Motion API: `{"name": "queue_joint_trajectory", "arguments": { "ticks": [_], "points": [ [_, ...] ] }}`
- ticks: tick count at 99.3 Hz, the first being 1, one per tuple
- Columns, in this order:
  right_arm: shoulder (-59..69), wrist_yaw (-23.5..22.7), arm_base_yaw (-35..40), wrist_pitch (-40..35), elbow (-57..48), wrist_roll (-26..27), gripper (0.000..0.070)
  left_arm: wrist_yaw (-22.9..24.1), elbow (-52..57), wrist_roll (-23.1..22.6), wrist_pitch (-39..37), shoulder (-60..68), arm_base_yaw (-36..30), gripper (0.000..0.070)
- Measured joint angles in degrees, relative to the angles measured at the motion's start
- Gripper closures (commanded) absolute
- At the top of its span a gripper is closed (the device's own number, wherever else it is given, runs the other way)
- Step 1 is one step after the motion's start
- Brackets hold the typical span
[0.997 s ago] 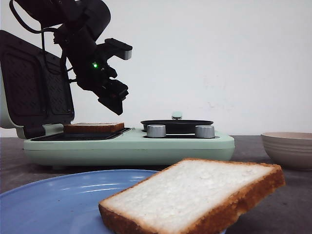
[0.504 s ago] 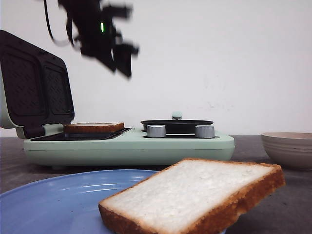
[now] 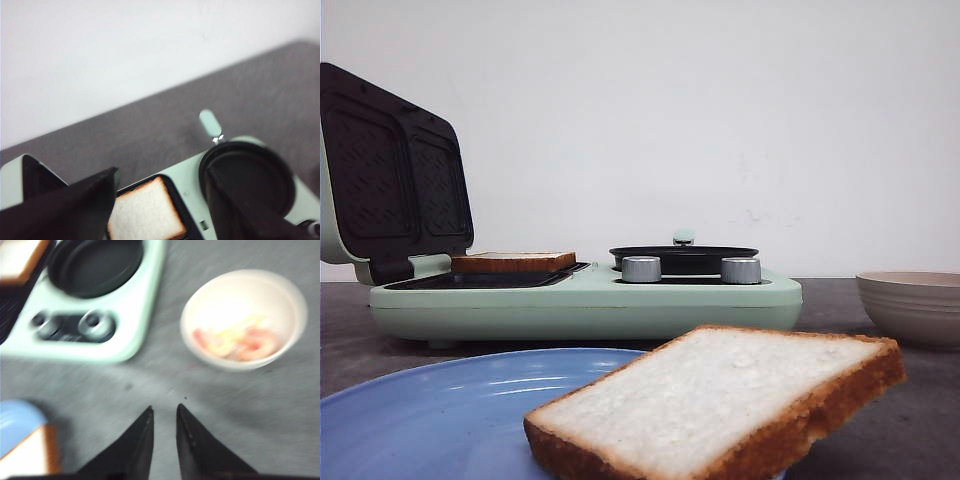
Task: Make breakfast with bread and shrimp
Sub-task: 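Raise the left gripper away and bring the right gripper to the plate, then grasp the second bread slice with the right gripper and lift it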
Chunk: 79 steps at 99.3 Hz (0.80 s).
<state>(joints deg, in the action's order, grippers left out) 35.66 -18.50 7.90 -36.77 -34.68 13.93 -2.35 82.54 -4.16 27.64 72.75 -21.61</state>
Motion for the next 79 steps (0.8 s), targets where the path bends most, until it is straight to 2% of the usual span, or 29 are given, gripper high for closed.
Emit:
{"name": "queue_joint_trajectory", "arguments": {
  "ticks": [8,20,30,46,62,79],
  "points": [
    [0.0,-3.8,0.2,1.0,1.6,0.8,0.0588,-0.4,-5.2,2.1,-2.3,-4.3,0.4,0.0384],
    [0.3,-9.0,0.9,3.6,4.8,4.6,0.0486,-0.6,-15.3,4.8,-7.8,-10.7,0.3,0.0384],
    [0.4,-12.1,1.9,6.4,7.7,8.6,0.0484,-0.7,-23.4,7.0,-11.1,-16.9,-0.3,0.0384],
    [0.8,-17.8,5.3,13.4,13.8,16.2,0.0483,-1.0,-32.3,9.0,-11.6,-25.4,-1.7,0.0385],
    [3.4,-20.0,9.8,19.6,18.9,23.7,0.0420,-1.0,-36.6,9.6,-11.0,-29.7,-2.4,0.0386],
    [8.1,-20.2,14.9,26.4,20.0,27.7,0.0420,-1.0,-36.7,9.7,-10.2,-32.0,-2.7,0.0385]
  ]
}}
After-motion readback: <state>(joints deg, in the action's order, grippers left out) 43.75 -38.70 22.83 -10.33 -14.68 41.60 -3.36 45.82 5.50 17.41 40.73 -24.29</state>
